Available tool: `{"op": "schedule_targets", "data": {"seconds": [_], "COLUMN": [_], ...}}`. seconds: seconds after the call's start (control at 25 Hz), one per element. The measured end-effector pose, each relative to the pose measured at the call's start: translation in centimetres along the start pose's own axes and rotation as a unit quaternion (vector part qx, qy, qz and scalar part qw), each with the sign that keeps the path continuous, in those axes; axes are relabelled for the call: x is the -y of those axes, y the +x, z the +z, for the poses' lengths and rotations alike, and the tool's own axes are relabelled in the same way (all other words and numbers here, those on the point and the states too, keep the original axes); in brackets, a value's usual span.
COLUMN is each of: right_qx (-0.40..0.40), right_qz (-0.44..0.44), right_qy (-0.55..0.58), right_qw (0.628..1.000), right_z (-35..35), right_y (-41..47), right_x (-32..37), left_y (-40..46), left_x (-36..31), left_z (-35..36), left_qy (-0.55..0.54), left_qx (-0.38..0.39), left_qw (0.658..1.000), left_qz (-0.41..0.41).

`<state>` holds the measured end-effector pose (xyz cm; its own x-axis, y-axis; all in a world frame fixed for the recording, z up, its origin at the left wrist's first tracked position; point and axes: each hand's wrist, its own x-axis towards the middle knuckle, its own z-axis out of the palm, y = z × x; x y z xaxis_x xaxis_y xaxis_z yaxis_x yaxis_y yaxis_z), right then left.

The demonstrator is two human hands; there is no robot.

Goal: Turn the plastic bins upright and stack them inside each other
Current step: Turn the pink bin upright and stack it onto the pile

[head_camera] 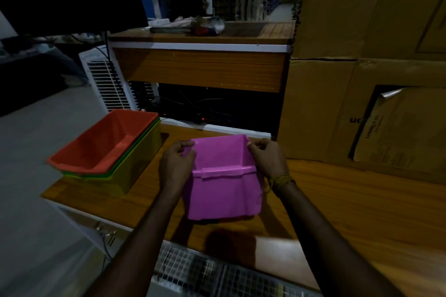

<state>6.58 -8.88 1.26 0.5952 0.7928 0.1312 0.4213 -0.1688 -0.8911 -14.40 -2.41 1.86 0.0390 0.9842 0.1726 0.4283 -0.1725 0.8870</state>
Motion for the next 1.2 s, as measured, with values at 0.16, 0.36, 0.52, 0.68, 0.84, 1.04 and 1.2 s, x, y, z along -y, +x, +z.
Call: {"op": "schedule_targets", "data": {"seconds": [0.16, 0.36, 0.52, 0.68, 0.84, 1.04, 1.2], "right_qx": [0.006, 0.02, -0.003, -0.005, -0.02, -0.091, -0.135], "right_qz": [0.005, 0.02, 0.036, 0.039, 0.02, 0.042, 0.036], "right_qy": [-0.005, -0.008, -0.044, -0.099, -0.17, -0.165, -0.164], "right_qw": [1.0, 1.0, 0.998, 0.994, 0.985, 0.981, 0.976], "right_z": [0.4, 3.3, 4.9, 5.8, 8.1, 11.6, 14.3], "right_y": [-0.5, -3.5, -4.7, -5.4, -6.0, -6.5, -6.6], "right_x": [-0.6, -4.9, -5.7, -4.7, -4.5, -2.8, 0.7], "left_y": [0.8, -0.8, -1.6, -1.4, -0.9, 2.2, 5.8], "left_x": [0.3, 2.8, 4.4, 6.7, 8.0, 8.7, 8.6], "left_z": [0.2, 0.7, 1.0, 1.0, 1.4, -0.7, -4.3], "left_qy": [0.062, 0.105, 0.113, 0.144, 0.206, 0.162, 0.092], "left_qx": [0.021, 0.069, 0.043, 0.055, 0.09, 0.097, 0.103], "left_qw": [0.998, 0.991, 0.992, 0.988, 0.974, 0.982, 0.989], "left_qz": [-0.012, -0.049, -0.04, -0.014, 0.0, 0.031, 0.056]}}
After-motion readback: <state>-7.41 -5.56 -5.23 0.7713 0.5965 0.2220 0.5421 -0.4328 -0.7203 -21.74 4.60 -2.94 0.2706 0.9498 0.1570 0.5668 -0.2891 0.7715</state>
